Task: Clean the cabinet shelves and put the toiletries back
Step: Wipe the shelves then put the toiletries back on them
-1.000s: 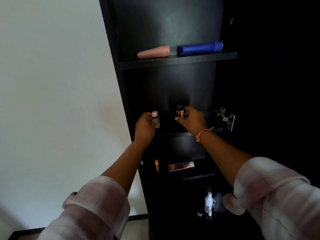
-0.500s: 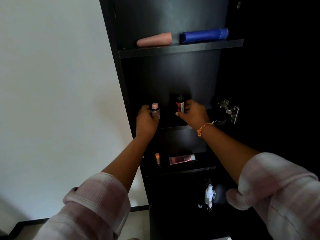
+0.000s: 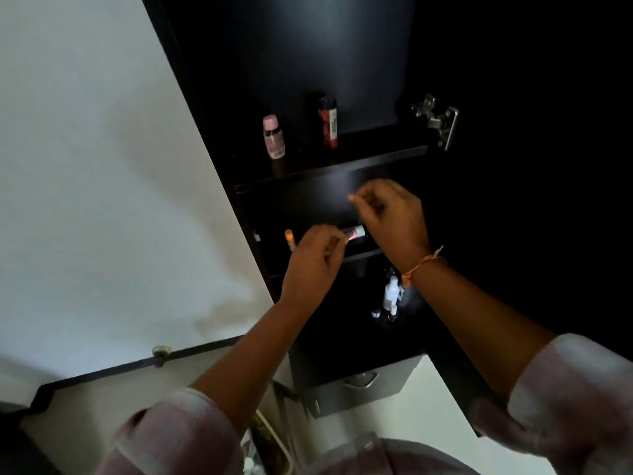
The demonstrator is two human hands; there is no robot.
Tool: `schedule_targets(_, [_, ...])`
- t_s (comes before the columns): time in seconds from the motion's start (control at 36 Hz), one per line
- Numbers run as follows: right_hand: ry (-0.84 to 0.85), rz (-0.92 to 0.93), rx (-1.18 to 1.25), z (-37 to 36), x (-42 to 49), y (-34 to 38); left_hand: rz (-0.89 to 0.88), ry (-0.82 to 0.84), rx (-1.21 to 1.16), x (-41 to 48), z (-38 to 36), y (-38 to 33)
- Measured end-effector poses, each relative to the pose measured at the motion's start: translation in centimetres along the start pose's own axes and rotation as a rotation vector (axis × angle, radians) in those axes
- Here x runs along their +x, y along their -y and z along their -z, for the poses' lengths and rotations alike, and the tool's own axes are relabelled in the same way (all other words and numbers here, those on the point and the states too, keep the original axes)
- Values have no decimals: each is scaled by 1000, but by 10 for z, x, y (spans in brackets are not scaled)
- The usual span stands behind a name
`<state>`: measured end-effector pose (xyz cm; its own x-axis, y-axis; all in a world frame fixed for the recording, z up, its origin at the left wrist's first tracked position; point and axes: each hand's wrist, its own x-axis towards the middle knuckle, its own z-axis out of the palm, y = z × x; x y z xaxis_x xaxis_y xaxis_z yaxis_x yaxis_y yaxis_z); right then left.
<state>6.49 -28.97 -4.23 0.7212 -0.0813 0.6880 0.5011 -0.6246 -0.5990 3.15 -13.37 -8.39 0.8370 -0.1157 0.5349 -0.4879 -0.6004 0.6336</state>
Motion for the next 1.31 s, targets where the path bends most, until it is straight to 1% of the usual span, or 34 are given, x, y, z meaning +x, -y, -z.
schedule_targets(0.06, [30, -88, -19, 0, -32, -13, 44, 104, 1, -22, -17, 11])
schedule_targets(0.11, [88, -181, -90, -1, -66, -31, 124, 187, -6, -44, -35, 21])
schedule_targets(0.28, [376, -423, -306, -6, -163, -92, 446, 407, -119, -99, -85, 51])
schedule_targets(0.33, [508, -481, -430, -7, -186, -108, 483, 478, -89, -110, -99, 58])
schedule_targets(0.39, [617, -548, -488, -8, -204, -120, 500, 515, -52, -117, -110, 63])
schedule_targets(0.5, [683, -687, -445, -7, -225, -133, 574, 549, -70, -119, -135, 71])
schedule_targets(0.61, [738, -802, -432, -9, -230, -148, 575, 552, -41, -111, -160, 85])
schedule_targets(0.72, [752, -856, -411, -10, -231, -160, 522, 565, 28, -96, -184, 99])
schedule_targets(0.92, [715, -857, -437, -25, -219, -177, 422, 595, 141, -70, -218, 124])
schedule_targets(1.14, [699, -836, -499, -49, -210, -200, 295, 677, 183, -64, -249, 149])
schedule_targets(1.31, [702, -792, -503, -62, -216, -216, 283, 704, 218, -70, -259, 166])
